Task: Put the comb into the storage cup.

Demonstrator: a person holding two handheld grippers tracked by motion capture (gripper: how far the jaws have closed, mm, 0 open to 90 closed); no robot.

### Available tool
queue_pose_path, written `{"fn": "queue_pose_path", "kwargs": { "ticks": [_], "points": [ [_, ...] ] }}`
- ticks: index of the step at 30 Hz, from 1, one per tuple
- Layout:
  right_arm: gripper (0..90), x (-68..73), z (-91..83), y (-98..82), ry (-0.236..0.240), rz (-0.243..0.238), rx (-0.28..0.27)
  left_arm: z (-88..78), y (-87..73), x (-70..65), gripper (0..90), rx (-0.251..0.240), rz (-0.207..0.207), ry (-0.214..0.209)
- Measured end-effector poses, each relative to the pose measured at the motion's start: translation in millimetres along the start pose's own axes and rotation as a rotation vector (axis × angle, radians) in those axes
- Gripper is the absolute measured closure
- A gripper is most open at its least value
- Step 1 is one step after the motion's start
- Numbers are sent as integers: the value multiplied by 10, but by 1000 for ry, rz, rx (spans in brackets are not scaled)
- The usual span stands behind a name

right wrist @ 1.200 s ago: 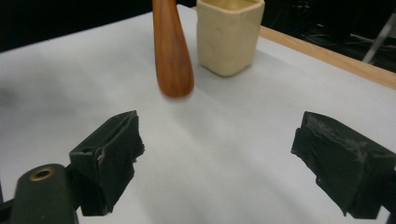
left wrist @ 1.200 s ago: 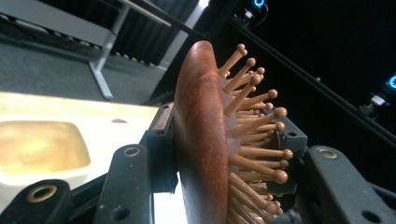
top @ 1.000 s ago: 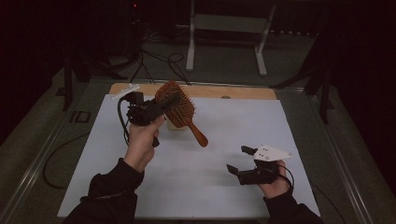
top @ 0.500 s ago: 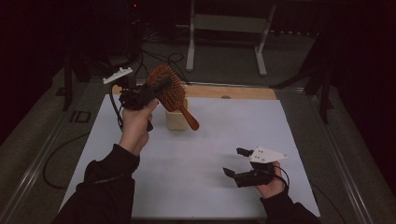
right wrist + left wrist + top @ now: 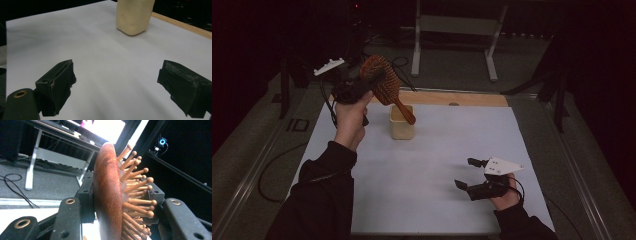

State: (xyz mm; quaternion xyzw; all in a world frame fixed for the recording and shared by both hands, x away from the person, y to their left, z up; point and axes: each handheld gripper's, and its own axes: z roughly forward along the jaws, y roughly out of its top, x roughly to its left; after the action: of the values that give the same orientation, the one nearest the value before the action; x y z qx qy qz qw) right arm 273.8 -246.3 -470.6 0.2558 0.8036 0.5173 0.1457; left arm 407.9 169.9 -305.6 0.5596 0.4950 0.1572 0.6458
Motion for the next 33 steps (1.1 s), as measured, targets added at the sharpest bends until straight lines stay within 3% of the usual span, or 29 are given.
{"fn": "queue_pose_path", "kwargs": {
  "ticks": [10, 15, 22, 33],
  "points": [
    [122, -24, -5, -26, -11, -10, 1, 141, -2, 139, 545, -5, 7, 72],
    [123, -13, 4, -28, -7, -11, 7, 243, -39, 196, 545, 7, 40, 105],
    [121, -14, 10, -34, 2, -9, 8, 379, -152, 294, 544, 23, 17, 139],
    [116, -18, 22, -48, 12, -2, 16, 554, -352, 404, 544, 59, -11, 153]
  ]
}}
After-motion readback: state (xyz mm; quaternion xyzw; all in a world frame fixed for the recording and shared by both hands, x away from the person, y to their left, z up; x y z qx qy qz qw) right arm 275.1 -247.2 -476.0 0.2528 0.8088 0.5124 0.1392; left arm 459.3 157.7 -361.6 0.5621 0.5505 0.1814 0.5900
